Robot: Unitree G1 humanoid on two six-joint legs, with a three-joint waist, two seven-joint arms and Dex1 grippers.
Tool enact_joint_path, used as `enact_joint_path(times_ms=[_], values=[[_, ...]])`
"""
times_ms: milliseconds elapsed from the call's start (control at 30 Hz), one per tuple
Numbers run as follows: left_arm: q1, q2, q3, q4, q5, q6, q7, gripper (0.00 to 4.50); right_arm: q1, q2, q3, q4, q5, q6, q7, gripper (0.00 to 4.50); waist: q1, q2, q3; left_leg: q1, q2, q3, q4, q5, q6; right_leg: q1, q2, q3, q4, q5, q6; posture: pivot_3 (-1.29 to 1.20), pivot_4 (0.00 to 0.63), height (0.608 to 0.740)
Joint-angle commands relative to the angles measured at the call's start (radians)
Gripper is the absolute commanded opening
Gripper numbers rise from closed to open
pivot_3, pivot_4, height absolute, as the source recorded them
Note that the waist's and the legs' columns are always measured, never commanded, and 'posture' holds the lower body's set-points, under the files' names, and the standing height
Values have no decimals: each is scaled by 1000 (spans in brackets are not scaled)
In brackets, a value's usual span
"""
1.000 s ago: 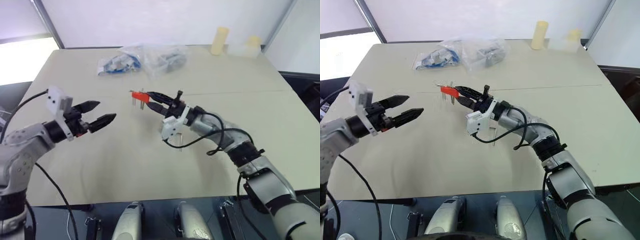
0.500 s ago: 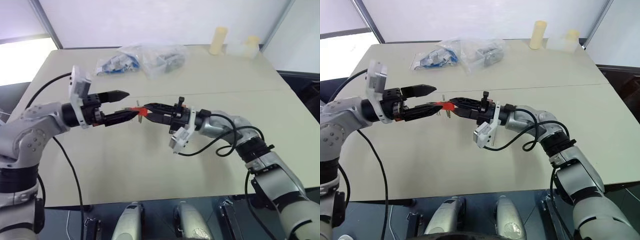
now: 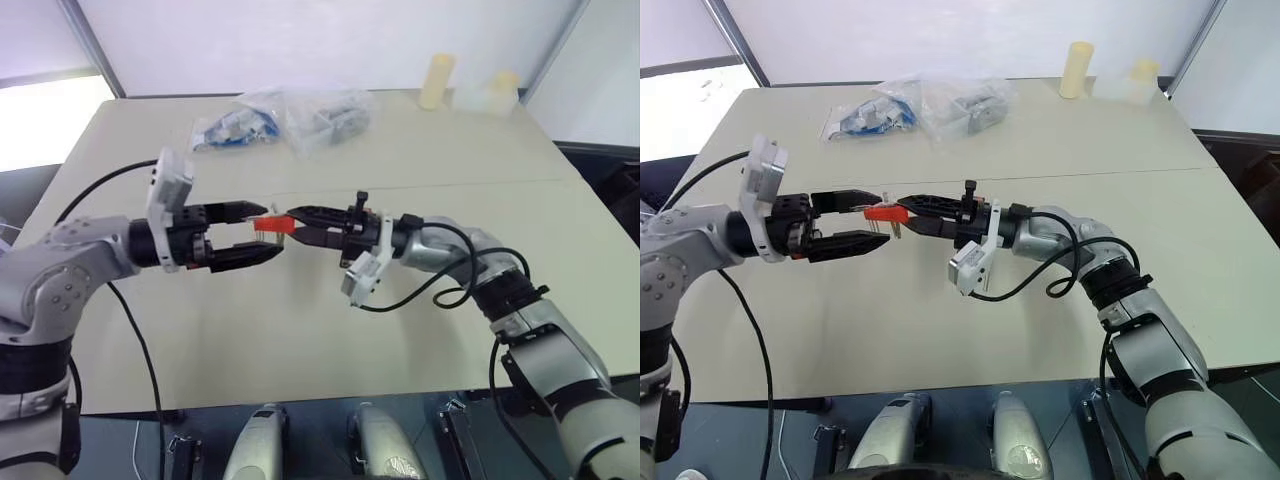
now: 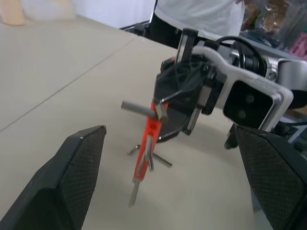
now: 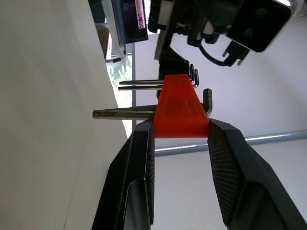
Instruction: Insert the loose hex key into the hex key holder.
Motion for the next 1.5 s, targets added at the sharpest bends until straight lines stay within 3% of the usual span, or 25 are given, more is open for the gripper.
enact_joint_path(times_ms=[33,167,267,367,1200,1333,1400,1500], values=[[3,8,-2,-20,23,-32,-13,4500,-20,11,-19,-18,44,-13,14,993,0,0,0,0,0,0,0,0,0,0,0,0,0,0,0,0,150,740],[-1,-2,4,-16,25,-32,-8,4500,-19,13,-16,-16,62,-18,41,993,1,0,0,0,0,0,0,0,0,0,0,0,0,0,0,0,150,740],[6,-10,8,-16,25,-30,-1,3671,-8,11,-15,-27,82,-26,64,996,1,0,0,0,0,0,0,0,0,0,0,0,0,0,0,0,150,740],[7,-16,7,-21,25,-27,8,2269,-6,12,-19,-28,91,-26,80,996,1,0,0,0,0,0,0,0,0,0,0,0,0,0,0,0,150,740],[-9,-48,-17,-19,34,-35,23,2269,10,15,-36,-64,126,5,140,996,1,0,0,0,0,0,0,0,0,0,0,0,0,0,0,0,150,740],[-7,-47,-12,-18,32,-38,25,1035,13,14,-37,-64,130,7,146,996,1,0,0,0,0,0,0,0,0,0,0,0,0,0,0,0,150,740],[-6,-47,-8,-18,32,-39,28,48,14,15,-36,-64,131,8,149,996,1,0,0,0,0,0,0,0,0,0,0,0,0,0,0,0,150,740],[-5,-49,-6,-18,31,-40,31,48,18,17,-35,-67,133,11,153,996,1,0,0,0,0,0,0,0,0,0,0,0,0,0,0,0,150,740]])
